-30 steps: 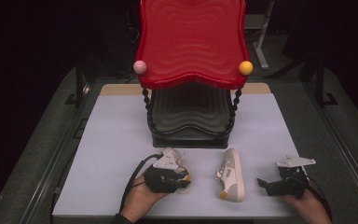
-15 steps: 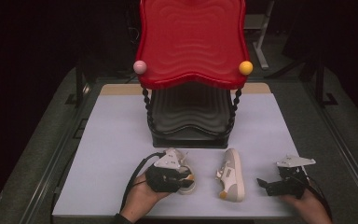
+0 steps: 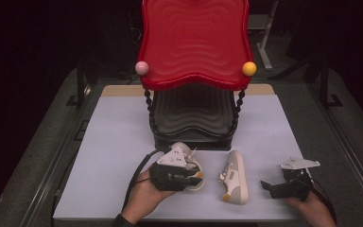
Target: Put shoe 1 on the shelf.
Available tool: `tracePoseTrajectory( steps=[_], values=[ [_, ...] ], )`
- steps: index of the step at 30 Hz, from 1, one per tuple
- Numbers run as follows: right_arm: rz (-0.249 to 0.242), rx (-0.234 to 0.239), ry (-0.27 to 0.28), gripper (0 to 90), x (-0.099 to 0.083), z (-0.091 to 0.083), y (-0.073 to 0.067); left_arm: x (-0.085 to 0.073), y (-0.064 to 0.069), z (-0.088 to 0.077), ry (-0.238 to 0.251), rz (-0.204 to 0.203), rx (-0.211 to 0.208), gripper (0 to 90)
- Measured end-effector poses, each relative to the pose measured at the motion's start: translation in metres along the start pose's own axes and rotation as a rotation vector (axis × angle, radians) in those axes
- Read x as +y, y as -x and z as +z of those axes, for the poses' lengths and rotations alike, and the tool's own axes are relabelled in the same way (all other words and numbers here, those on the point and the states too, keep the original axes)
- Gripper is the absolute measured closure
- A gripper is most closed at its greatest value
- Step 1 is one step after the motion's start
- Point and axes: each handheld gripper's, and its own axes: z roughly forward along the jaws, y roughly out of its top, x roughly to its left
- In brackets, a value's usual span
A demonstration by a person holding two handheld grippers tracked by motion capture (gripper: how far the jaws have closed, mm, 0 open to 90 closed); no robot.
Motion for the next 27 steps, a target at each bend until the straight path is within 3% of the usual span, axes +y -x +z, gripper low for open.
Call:
tracePoseTrajectory(
  steps=[14, 27],
  values=[
    [0.0, 0.0, 0.001, 0.0, 0.0, 0.0, 0.0, 0.032, 0.002, -0.002, 0.009, 0.071, 0.013, 76.2],
    [0.001, 0.0, 0.001, 0.0, 0.0, 0.0, 0.0, 0.064, -0.026, -0.009, 0.009, 0.129, 0.055, 76.2]
  ],
)
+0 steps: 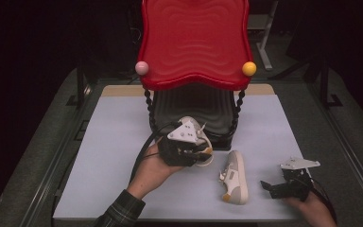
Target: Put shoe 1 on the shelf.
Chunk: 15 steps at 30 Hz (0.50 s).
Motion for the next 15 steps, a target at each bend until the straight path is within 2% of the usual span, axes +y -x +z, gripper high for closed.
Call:
tracePoseTrajectory(
  steps=[1, 9, 10, 15],
  values=[
    [0.0, 0.0, 0.0, 0.0, 0.0, 0.0, 0.0, 0.0, 0.0, 0.0, 0.0, 0.0, 0.0, 76.2],
    [0.0, 0.001, 0.001, 0.0, 0.0, 0.0, 0.0, 0.013, -0.028, 0.0, -0.002, 0.055, 0.043, 76.2],
    [0.0, 0.001, 0.001, 0.0, 0.0, 0.0, 0.0, 0.013, -0.028, 0.0, -0.002, 0.055, 0.043, 76.1],
    [-0.001, 0.0, 0.001, 0.0, 0.0, 0.0, 0.0, 0.016, -0.049, 0.001, -0.005, 0.078, 0.075, 76.1]
  ],
)
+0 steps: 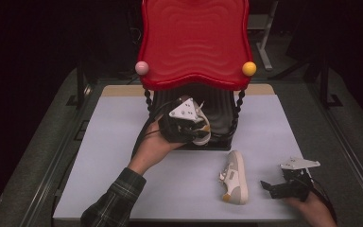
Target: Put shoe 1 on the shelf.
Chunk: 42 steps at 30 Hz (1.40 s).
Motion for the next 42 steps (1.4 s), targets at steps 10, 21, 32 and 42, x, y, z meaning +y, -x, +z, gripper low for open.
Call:
tracePoseTrajectory(
  steps=[10, 21, 32, 42],
  values=[
    [0.001, 0.002, 0.001, 0.0, 0.0, 0.0, 0.0, -0.008, -0.027, 0.009, -0.037, 0.042, 0.058, 76.1],
    [0.001, 0.003, -0.009, 0.1, 0.001, 0.0, 0.0, -0.022, -0.032, 0.014, -0.041, 0.018, 0.039, 76.5],
    [0.081, 0.056, 0.032, 45.5, 0.021, -0.025, 0.003, -0.014, -0.022, -0.012, 0.063, -0.072, 0.07, 58.9],
    [-0.012, 0.195, 0.166, 89.3, 0.07, -0.031, -0.02, -0.029, -0.005, -0.036, 0.096, -0.142, 0.1, 71.6]
  ],
)
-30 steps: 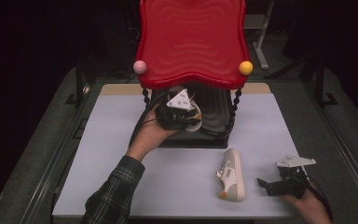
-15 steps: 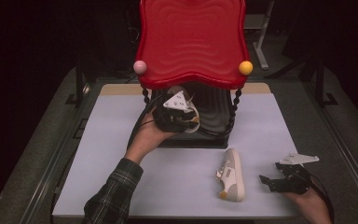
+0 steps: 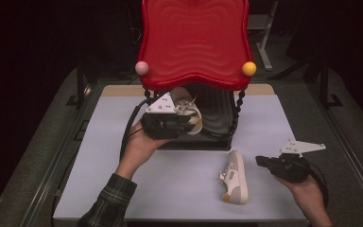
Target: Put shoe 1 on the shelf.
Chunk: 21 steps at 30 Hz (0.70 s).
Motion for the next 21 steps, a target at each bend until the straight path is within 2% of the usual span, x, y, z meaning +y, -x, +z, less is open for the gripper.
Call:
tracePoseTrajectory(
  steps=[4, 10, 15, 21],
  values=[
    [-0.028, 0.053, 0.038, 89.6, 0.024, 0.011, -0.01, -0.012, -0.001, -0.005, -0.038, -0.026, 0.034, 89.5],
    [-0.085, 0.097, 0.064, 89.8, 0.056, 0.034, -0.023, -0.032, -0.007, -0.005, -0.063, -0.085, 0.083, 89.7],
    [-0.114, 0.116, 0.068, 89.8, 0.078, 0.057, -0.03, -0.042, -0.012, 0.0, -0.084, -0.092, 0.117, 89.7],
    [-0.135, 0.127, 0.073, 89.8, 0.101, 0.081, -0.034, -0.048, -0.016, 0.01, -0.083, -0.117, 0.134, 89.6]
  ],
)
